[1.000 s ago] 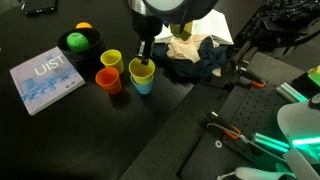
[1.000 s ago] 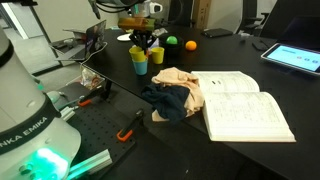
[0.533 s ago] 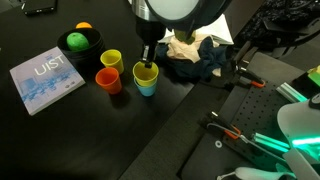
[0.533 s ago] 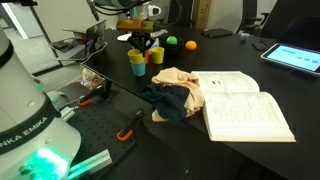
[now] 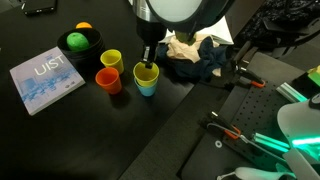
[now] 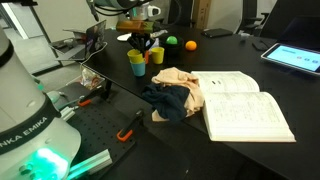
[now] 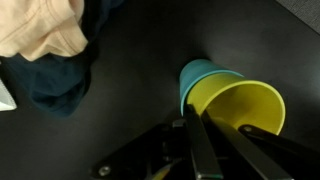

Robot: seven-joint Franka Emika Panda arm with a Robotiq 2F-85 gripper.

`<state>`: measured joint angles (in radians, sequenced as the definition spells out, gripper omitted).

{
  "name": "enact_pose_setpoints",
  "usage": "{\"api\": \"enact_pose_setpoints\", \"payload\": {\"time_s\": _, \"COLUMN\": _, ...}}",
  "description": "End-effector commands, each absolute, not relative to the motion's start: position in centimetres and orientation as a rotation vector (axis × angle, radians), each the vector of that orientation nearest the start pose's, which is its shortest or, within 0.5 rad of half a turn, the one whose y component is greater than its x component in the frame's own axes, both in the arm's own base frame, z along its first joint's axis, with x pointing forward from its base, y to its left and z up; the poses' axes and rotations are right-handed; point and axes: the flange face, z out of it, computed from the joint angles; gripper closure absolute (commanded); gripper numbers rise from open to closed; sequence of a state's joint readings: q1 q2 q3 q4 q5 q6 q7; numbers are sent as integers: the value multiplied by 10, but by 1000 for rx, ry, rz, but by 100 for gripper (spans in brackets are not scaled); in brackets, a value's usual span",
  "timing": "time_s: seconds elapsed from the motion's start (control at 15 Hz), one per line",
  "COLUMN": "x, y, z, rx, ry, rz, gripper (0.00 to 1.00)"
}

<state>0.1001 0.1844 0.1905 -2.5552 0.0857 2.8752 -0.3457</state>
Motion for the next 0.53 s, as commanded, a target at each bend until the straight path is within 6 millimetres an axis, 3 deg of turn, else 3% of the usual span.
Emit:
{"api": "enact_pose_setpoints", "payload": {"time_s": 0.0, "x": 446, "y": 132, "z": 218, "rx": -2959, "ry": -846, "rz": -255, "gripper": 99}}
{"api": "enact_pose_setpoints", "payload": {"time_s": 0.07, "x": 446, "y": 131, "z": 218, "rx": -2963, "ry": -844, "rz": -252, "gripper": 92}}
{"api": "enact_pose_setpoints", "payload": {"time_s": 0.13, "x": 446, "y": 131, "z": 218, "rx": -2968, "ry": -839, "rz": -243, "gripper": 68}}
{"api": "enact_pose_setpoints", "payload": {"time_s": 0.27, "x": 446, "y": 130, "z": 218, "rx": -2971, "ry": -845, "rz": -245, "gripper": 66}}
{"api": "enact_pose_setpoints", "payload": {"time_s": 0.33, "x": 446, "y": 129, "z": 219, "rx": -2976, "ry": -853, "rz": -249, "gripper": 58}}
{"api": "enact_pose_setpoints", "payload": {"time_s": 0.4, "x": 448, "y": 132, "z": 214, "rx": -2964, "ry": -846, "rz": -213, "gripper": 76}}
{"api": "enact_pose_setpoints", "payload": {"time_s": 0.47, "x": 448, "y": 131, "z": 214, "rx": -2967, "ry": -851, "rz": -213, "gripper": 67}}
